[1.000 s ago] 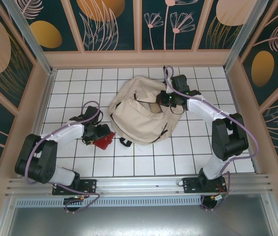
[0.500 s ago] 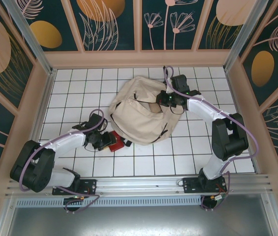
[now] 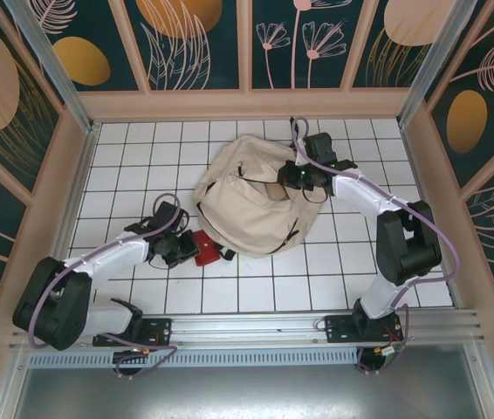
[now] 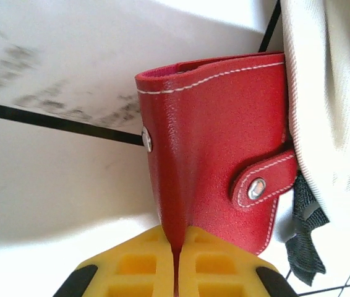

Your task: Pack the student bag

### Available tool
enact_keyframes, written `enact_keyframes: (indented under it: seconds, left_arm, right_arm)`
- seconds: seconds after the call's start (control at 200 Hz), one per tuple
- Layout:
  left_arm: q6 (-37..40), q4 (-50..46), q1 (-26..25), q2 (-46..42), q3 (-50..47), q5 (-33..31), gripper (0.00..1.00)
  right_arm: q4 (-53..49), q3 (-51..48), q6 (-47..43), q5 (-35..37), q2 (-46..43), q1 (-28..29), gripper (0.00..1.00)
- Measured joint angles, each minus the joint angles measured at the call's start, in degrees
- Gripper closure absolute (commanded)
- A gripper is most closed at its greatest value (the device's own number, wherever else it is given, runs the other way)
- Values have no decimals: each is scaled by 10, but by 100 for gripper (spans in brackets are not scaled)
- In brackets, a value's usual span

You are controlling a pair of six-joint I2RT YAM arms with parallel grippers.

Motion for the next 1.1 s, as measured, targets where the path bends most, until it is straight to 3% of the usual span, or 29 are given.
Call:
enact_keyframes:
  seconds: [0.17, 0.27, 0.445, 0.706, 1.101]
  left_arm:
    - [1, -84, 8, -58, 62, -101, 100]
    - [12, -84, 9, -89, 95, -117, 100]
    - [23, 7, -3, -97, 118, -54, 100]
    - [22, 154, -63, 22, 142, 54, 100]
    - [5, 213, -87, 192, 198, 109, 100]
  right_arm:
    - [0, 0, 0, 1, 0, 0, 100]
    - [0, 0, 0, 1, 0, 0, 100]
    - [0, 0, 2, 0, 0, 0, 100]
    - [0, 2, 4, -4, 0, 0, 100]
    - [-7, 25, 11, -21, 0, 0, 100]
